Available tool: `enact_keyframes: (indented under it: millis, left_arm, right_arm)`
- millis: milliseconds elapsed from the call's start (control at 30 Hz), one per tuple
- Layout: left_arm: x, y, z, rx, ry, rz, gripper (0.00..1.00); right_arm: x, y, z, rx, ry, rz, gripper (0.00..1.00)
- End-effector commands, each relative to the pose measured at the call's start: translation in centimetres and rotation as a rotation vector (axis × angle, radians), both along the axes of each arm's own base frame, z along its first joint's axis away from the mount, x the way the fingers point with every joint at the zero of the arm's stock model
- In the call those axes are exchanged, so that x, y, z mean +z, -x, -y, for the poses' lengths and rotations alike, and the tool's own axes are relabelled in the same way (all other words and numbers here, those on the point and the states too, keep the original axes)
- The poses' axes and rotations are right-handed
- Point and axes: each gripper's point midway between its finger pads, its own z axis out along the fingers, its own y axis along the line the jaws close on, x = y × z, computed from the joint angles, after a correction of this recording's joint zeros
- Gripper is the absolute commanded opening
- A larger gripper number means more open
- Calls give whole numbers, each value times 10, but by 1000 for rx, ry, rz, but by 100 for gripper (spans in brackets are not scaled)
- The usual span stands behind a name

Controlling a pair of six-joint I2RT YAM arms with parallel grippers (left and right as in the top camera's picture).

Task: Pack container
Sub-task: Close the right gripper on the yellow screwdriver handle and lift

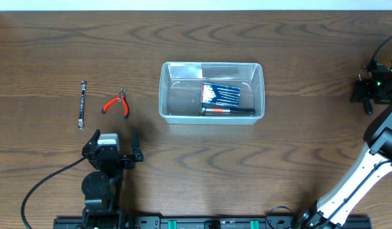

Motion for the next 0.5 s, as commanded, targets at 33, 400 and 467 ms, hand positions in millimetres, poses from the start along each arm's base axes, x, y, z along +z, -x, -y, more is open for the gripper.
enact_keyframes:
  millis: [33, 400, 467]
  left_arm:
    - [-7, 0, 0, 2, 5, -15, 98]
    - [-7, 0, 0, 2, 5, -14, 98]
    - [-7, 0, 0, 2, 5, -14, 98]
  right_arm:
    - [-18, 4, -4, -16, -41, -19, 76]
    - [-18, 3, -4, -35, -43, -17, 50]
    - [-18, 2, -4, -57, -41, -12, 49]
